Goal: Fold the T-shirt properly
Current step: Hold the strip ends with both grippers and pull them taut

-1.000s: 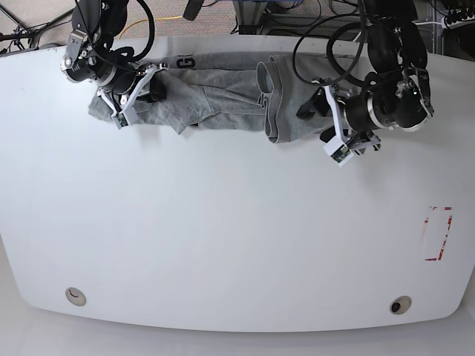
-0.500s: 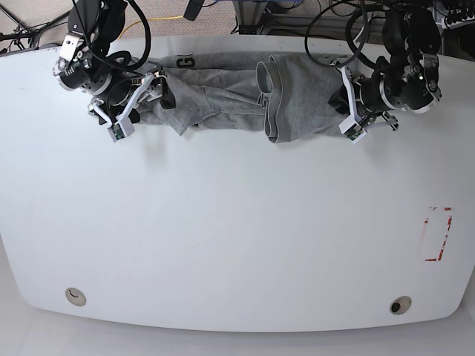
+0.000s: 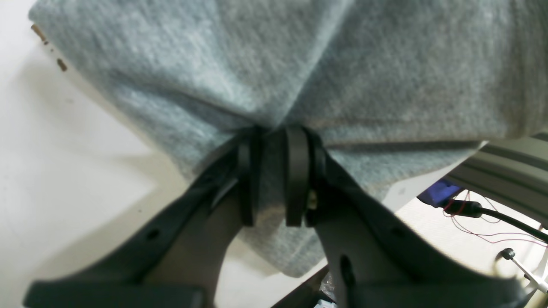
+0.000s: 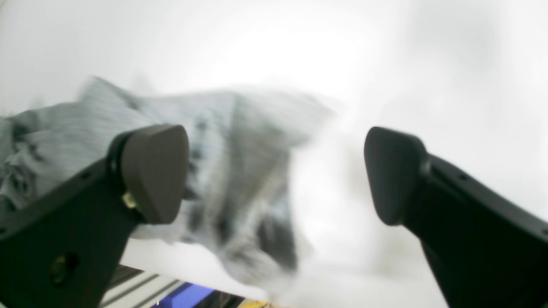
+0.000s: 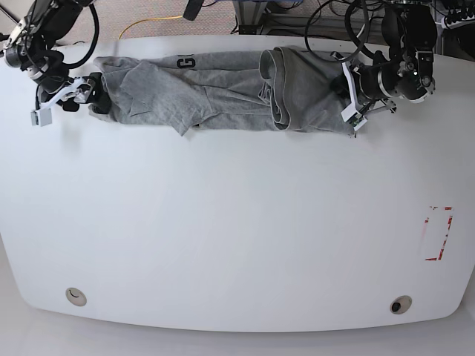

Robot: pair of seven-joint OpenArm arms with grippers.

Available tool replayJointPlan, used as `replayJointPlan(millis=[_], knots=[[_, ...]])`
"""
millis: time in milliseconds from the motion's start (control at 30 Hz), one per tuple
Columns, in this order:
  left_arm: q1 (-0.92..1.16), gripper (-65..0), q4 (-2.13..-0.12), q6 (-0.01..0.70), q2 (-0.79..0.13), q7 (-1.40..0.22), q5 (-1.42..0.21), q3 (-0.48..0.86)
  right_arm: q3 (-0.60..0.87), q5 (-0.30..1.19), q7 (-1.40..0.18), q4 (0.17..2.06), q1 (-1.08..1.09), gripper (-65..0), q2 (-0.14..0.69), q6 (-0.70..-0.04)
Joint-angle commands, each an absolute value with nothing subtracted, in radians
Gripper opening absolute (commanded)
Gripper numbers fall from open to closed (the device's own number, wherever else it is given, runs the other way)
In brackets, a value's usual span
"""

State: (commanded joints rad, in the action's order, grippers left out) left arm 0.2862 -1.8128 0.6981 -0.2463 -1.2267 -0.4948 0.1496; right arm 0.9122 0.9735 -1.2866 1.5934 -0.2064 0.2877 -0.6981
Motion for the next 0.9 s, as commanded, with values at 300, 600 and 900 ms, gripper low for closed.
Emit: replayJointPlan(millis=[300,600,900], knots=[[0.259,-57.2,-1.814,0.698,-0.245,-1.228,-0.495,0.150,0.892,1.006,-1.287,1.455,-0.208,-2.9,0.306,-0.698],[0.257,-57.1,-1.814,0.698,-0.245,-1.228,-0.495,0.150,0.789,1.024,-1.287,1.537,-0.263,-2.9,0.208,-0.698],[0.228,-57.1,-1.810,0.698,-0.242,-1.231,-0.495,0.150,0.745,1.017,-1.280,1.613,-0.278,-14.1,0.165,-0.698]])
